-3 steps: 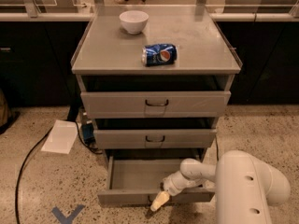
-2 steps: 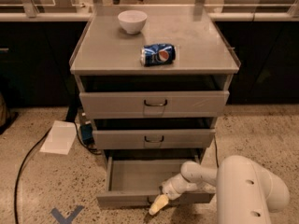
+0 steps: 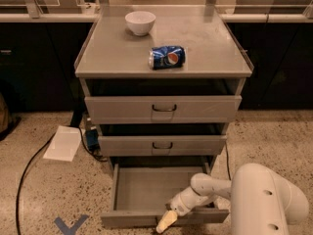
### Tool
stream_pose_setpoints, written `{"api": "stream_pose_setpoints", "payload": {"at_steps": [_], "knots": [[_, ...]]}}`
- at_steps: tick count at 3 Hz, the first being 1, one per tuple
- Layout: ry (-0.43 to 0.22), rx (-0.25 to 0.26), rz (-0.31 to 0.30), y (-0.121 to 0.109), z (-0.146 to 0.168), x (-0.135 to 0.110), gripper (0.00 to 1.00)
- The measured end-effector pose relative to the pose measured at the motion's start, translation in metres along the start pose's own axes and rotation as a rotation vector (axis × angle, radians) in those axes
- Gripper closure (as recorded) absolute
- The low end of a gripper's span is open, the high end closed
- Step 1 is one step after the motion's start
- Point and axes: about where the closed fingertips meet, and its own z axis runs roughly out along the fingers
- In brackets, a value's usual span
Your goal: Open bottom drawer
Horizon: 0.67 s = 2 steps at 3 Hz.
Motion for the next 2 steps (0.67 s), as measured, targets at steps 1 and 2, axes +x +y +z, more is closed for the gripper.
{"api": "stream_pose_setpoints", "payload": {"at_steps": [1, 2], "knots": [[0.006, 0.004, -0.002, 0.003, 0.002, 0.000, 0.00], [0.052, 0.045, -0.003, 0.014, -0.006, 0.012, 0.00]]}}
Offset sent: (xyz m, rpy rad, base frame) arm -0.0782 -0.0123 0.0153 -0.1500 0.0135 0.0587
